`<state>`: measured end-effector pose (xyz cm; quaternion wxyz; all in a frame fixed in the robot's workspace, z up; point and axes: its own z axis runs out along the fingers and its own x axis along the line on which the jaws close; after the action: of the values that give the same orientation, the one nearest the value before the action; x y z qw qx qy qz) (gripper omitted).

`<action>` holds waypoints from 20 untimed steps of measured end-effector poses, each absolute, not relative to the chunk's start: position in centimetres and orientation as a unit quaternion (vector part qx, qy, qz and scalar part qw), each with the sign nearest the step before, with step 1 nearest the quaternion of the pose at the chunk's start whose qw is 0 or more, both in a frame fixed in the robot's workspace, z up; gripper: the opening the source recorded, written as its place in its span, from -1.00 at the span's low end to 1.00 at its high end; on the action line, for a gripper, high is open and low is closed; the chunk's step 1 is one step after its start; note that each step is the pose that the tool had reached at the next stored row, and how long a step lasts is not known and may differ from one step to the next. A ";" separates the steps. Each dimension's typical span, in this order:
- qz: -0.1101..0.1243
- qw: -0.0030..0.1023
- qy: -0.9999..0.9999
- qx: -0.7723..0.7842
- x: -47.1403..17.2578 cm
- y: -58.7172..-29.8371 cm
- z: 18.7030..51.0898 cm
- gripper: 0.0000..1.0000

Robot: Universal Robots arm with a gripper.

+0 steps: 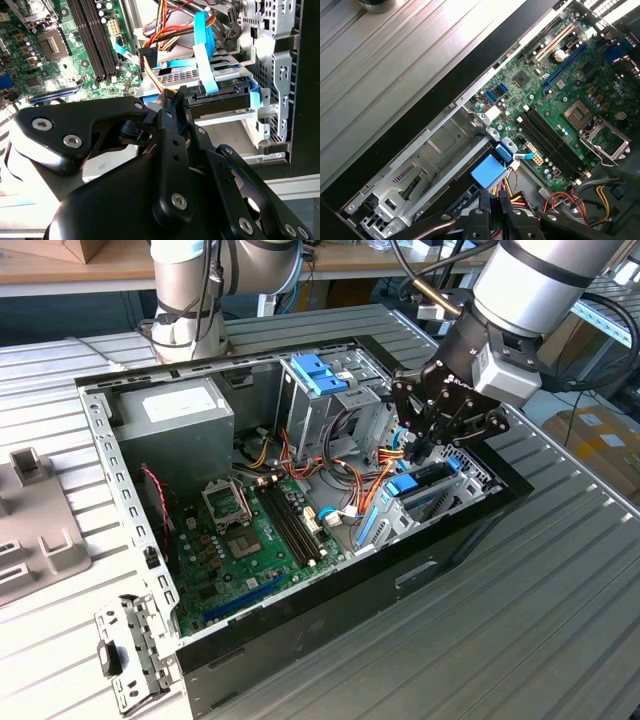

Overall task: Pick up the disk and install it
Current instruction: 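Insert the first disk wire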

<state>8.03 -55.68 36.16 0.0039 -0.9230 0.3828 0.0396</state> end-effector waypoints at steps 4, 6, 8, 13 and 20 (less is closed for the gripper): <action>0.039 0.005 0.399 -0.916 8.0 -55.7 36.2 -0.62; 0.039 0.005 0.409 -0.912 8.0 -55.7 36.1 -0.62; 0.039 0.005 0.420 -0.907 8.0 -55.7 36.1 -0.62; 0.039 0.006 0.444 -0.895 8.0 -55.7 36.1 -0.62; 0.039 0.008 0.486 -0.873 8.0 -55.7 36.0 -0.62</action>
<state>8.03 -55.68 36.03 0.0083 -0.8732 0.4858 0.0389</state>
